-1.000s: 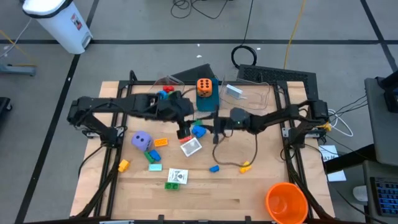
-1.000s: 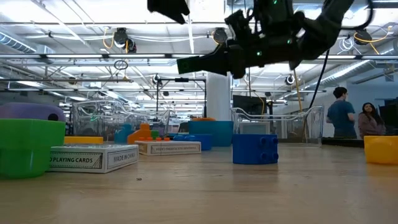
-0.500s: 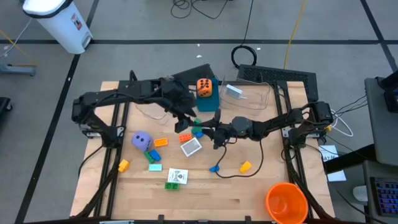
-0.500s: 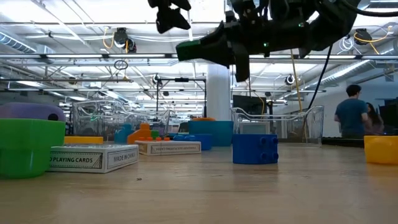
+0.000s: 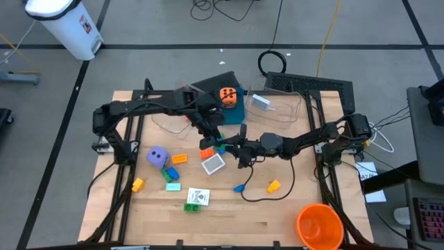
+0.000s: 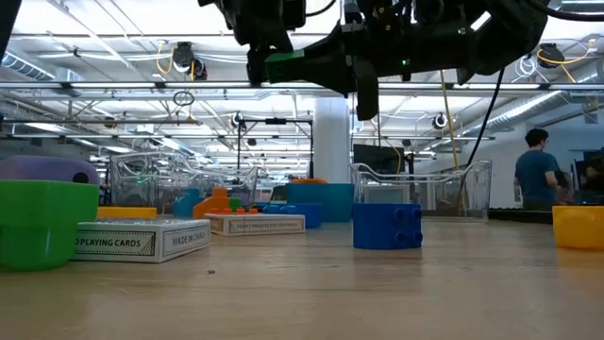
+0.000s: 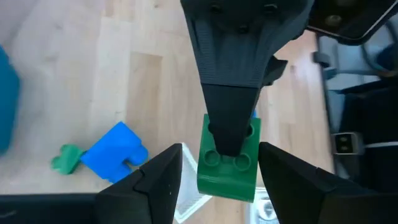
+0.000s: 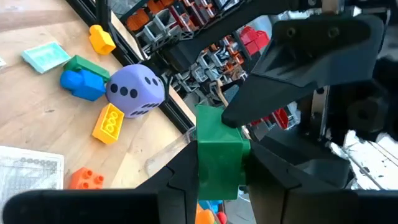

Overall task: Pick & Place Toys
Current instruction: Put the green game piece into the left transparent bin

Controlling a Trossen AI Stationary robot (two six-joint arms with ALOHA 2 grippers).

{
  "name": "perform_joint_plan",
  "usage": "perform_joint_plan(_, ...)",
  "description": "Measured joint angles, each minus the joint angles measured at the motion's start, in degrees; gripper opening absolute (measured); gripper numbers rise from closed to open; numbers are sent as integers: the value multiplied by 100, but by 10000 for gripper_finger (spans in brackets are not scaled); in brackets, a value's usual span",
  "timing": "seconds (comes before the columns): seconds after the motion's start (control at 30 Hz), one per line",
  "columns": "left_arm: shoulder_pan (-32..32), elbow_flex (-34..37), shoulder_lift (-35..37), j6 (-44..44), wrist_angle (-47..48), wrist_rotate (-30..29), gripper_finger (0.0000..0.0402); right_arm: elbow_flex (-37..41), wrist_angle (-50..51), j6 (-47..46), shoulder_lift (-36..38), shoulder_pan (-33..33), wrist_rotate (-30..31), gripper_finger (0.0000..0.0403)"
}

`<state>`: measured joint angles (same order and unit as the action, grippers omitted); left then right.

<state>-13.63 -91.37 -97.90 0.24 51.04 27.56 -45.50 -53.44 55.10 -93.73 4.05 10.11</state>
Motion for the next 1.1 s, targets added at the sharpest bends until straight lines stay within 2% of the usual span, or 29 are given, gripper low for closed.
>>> perform_joint_plan(0.13,-92,0,0,6,48,533,213,0,-154,8,2,14,39,93)
perform_joint_plan(0.3,-137,0,-24,170,369,708,212,0,-224,194,2,63,39,93)
perform_joint_plan(0.5,-135,4,-52,378,280,1098,191,0,-377,283,2,95,28,93)
perform_joint_plan(0.77,-135,4,-51,371,286,1149,142,0,-410,305,2,95,28,93)
perform_joint_plan(0.97,-128,4,-51,499,315,1319,153,0,-420,303,2,95,19,96)
perform_joint_plan(1.1,-86,4,-51,686,385,1386,155,0,-411,263,2,100,4,120)
